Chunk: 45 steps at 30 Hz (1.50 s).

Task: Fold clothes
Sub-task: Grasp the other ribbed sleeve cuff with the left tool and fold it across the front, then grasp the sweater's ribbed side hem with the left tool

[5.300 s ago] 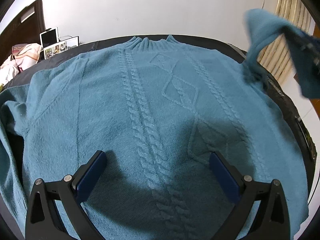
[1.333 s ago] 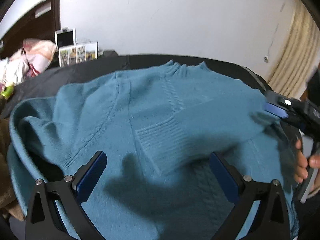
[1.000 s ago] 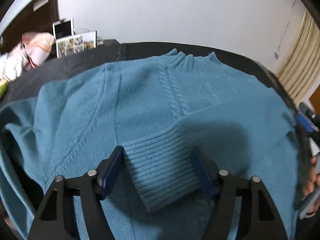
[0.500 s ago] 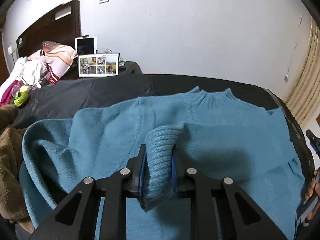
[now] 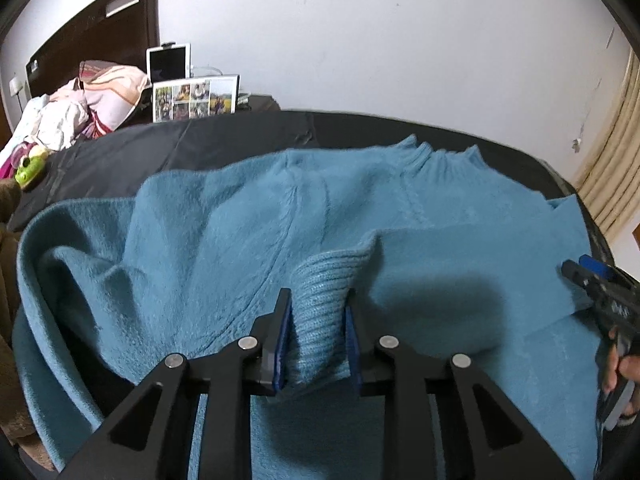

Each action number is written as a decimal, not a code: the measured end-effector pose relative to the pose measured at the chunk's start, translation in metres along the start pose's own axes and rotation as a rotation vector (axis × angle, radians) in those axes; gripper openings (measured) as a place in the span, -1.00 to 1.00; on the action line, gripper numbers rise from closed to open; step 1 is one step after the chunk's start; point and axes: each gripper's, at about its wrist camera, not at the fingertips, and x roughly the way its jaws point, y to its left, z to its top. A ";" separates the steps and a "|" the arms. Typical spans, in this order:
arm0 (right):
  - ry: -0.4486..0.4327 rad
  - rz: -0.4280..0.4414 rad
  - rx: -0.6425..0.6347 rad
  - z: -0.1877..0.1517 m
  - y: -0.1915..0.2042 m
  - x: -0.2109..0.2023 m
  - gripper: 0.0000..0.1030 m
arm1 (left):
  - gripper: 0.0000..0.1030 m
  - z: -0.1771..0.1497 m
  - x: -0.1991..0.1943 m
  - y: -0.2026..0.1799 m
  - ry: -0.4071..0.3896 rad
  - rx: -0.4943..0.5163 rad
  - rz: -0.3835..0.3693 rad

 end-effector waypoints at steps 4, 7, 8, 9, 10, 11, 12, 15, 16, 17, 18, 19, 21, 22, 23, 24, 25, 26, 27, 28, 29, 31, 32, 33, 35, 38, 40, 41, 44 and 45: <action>0.038 -0.052 0.052 -0.001 -0.020 0.018 0.55 | -0.32 -0.001 0.003 0.003 -0.005 0.006 0.003; 0.049 -0.079 0.028 0.002 -0.018 0.025 0.55 | -0.19 -0.001 0.004 0.003 -0.007 0.013 0.015; 0.051 -0.086 0.022 0.002 -0.017 0.026 0.55 | -0.17 -0.001 0.004 0.004 -0.006 0.013 0.019; 0.052 -0.088 0.020 0.001 -0.018 0.026 0.55 | -0.17 -0.001 0.004 0.004 -0.004 0.014 0.023; 0.052 -0.089 0.018 0.001 -0.018 0.026 0.56 | -0.15 -0.001 0.003 0.004 0.002 0.017 0.029; 0.053 -0.089 0.018 0.001 -0.018 0.027 0.56 | -0.07 -0.001 0.003 0.003 0.007 0.019 0.036; 0.053 -0.091 0.016 0.001 -0.017 0.027 0.56 | -0.02 -0.001 0.001 0.003 0.013 0.023 0.049; 0.053 -0.100 0.007 0.000 -0.014 0.024 0.57 | 0.30 -0.005 -0.010 0.004 0.015 0.029 0.080; 0.053 -0.100 0.008 0.000 -0.015 0.022 0.57 | 0.36 -0.008 -0.018 0.007 0.006 0.030 0.076; 0.053 -0.100 0.008 -0.001 -0.015 0.021 0.58 | 0.42 -0.010 -0.026 0.010 -0.003 0.030 0.072; 0.053 -0.100 0.008 -0.001 -0.015 0.021 0.58 | 0.45 -0.013 -0.033 0.013 -0.011 0.030 0.068; 0.053 -0.101 0.008 -0.001 -0.014 0.021 0.58 | 0.51 -0.016 -0.041 0.016 -0.020 0.030 0.064; 0.053 -0.101 0.008 0.000 -0.014 0.021 0.58 | 0.53 -0.024 -0.060 0.029 -0.041 0.022 0.063; 0.053 -0.101 0.008 0.000 -0.014 0.021 0.59 | 0.54 -0.029 -0.070 0.037 -0.050 0.015 0.061; 0.053 -0.101 0.009 0.000 -0.014 0.021 0.59 | 0.54 -0.034 -0.079 0.045 -0.057 0.007 0.057; 0.053 -0.102 0.009 0.000 -0.013 0.021 0.59 | 0.54 -0.039 -0.088 0.054 -0.063 0.001 0.055; 0.053 -0.103 0.008 0.000 -0.013 0.021 0.60 | 0.54 -0.045 -0.098 0.062 -0.072 -0.003 0.059; 0.053 -0.104 0.007 0.000 -0.013 0.021 0.60 | 0.55 -0.051 -0.107 0.070 -0.079 -0.005 0.063; 0.053 -0.105 0.007 0.000 -0.013 0.021 0.60 | 0.55 -0.058 -0.115 0.075 -0.085 -0.002 0.070; 0.054 -0.105 0.007 -0.001 -0.013 0.021 0.60 | 0.55 -0.064 -0.123 0.081 -0.091 0.000 0.076; 0.054 -0.106 0.007 -0.001 -0.013 0.021 0.61 | 0.55 -0.071 -0.131 0.086 -0.096 0.003 0.080; 0.054 -0.108 0.006 -0.001 -0.013 0.021 0.62 | 0.55 -0.085 -0.140 0.089 -0.092 0.021 0.060; 0.055 -0.108 0.006 -0.001 -0.013 0.021 0.65 | 0.56 -0.092 -0.144 0.090 -0.090 0.035 0.047; 0.055 -0.107 0.006 -0.001 -0.014 0.021 0.65 | 0.56 -0.100 -0.147 0.088 -0.087 0.056 0.037; 0.057 -0.106 0.007 -0.001 -0.014 0.021 0.67 | 0.57 -0.113 -0.150 0.085 -0.084 0.094 0.029; 0.064 -0.106 -0.005 -0.003 -0.014 0.017 0.67 | 0.57 -0.128 -0.149 0.077 -0.071 0.139 0.016; 0.066 -0.121 -0.013 -0.006 -0.009 0.007 0.67 | 0.57 -0.136 -0.145 0.071 -0.059 0.166 -0.006; 0.060 -0.121 -0.017 -0.008 -0.006 -0.001 0.67 | 0.57 -0.140 -0.143 0.068 -0.053 0.180 -0.019; 0.029 -0.086 -0.041 -0.011 0.018 -0.021 0.67 | 0.57 -0.147 -0.135 0.062 -0.038 0.202 -0.056; 0.019 -0.073 -0.052 -0.011 0.026 -0.028 0.67 | 0.57 -0.148 -0.132 0.061 -0.032 0.202 -0.059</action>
